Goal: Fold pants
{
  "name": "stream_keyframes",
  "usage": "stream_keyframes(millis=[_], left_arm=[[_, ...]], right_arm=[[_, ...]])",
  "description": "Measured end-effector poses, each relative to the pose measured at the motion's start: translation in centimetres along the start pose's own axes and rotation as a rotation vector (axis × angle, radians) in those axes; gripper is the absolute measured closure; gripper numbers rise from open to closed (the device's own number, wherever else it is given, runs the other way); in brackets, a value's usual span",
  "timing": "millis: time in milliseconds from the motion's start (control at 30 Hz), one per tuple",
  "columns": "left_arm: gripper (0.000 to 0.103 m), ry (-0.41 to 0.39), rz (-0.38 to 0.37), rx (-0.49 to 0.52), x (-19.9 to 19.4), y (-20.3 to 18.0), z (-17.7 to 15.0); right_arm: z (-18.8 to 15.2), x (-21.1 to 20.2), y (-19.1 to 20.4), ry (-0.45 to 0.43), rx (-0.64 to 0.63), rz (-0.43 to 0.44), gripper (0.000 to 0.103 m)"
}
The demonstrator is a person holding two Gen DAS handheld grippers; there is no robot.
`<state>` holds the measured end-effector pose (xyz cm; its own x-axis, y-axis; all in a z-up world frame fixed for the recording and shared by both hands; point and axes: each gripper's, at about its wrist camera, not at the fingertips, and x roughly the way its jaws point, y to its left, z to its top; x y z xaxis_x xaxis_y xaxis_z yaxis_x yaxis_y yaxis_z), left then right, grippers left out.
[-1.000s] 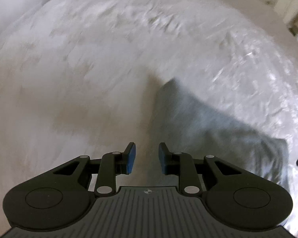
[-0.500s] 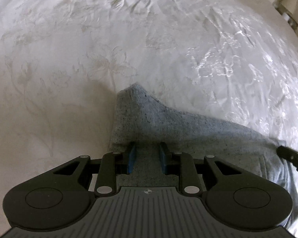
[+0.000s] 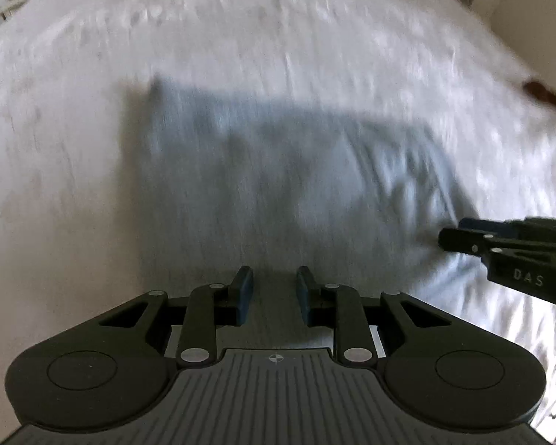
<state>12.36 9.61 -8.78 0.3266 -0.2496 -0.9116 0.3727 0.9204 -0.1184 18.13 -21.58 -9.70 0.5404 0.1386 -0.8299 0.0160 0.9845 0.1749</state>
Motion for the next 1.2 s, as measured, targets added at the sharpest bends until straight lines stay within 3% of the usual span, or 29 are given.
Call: stream_keyframes(millis=[100, 233, 367, 433, 633, 967, 1200], left_arm=[[0.077, 0.003, 0.037, 0.031, 1.0, -0.7, -1.4], [0.077, 0.011, 0.060, 0.010, -0.2, -1.0, -0.7], [0.077, -0.020, 0.071, -0.012, -2.9, -1.3, -0.3], [0.077, -0.036, 0.080, -0.021, -4.3, -1.6, -0.5], [0.077, -0.116, 0.110, -0.097, -9.1, -1.8, -1.1], [0.077, -0.188, 0.140, -0.144, -14.1, -3.2, -1.3], [0.077, -0.215, 0.239, -0.141, -15.8, -4.8, -2.4]], right_arm=[[-2.8, 0.8, 0.4, 0.072, -0.047, -0.059, 0.074], [-3.5, 0.8, 0.7, 0.079, -0.027, -0.071, 0.072], [-3.0, -1.4, 1.2, 0.032, -0.016, -0.068, 0.069], [-2.9, -3.5, 1.4, -0.002, -0.002, -0.059, 0.058], [-2.9, -9.0, 2.5, -0.096, 0.038, -0.036, 0.045], [-3.7, -14.5, 3.9, -0.155, 0.088, -0.028, 0.037], [-4.2, -17.3, 4.1, -0.175, 0.113, -0.041, 0.035]])
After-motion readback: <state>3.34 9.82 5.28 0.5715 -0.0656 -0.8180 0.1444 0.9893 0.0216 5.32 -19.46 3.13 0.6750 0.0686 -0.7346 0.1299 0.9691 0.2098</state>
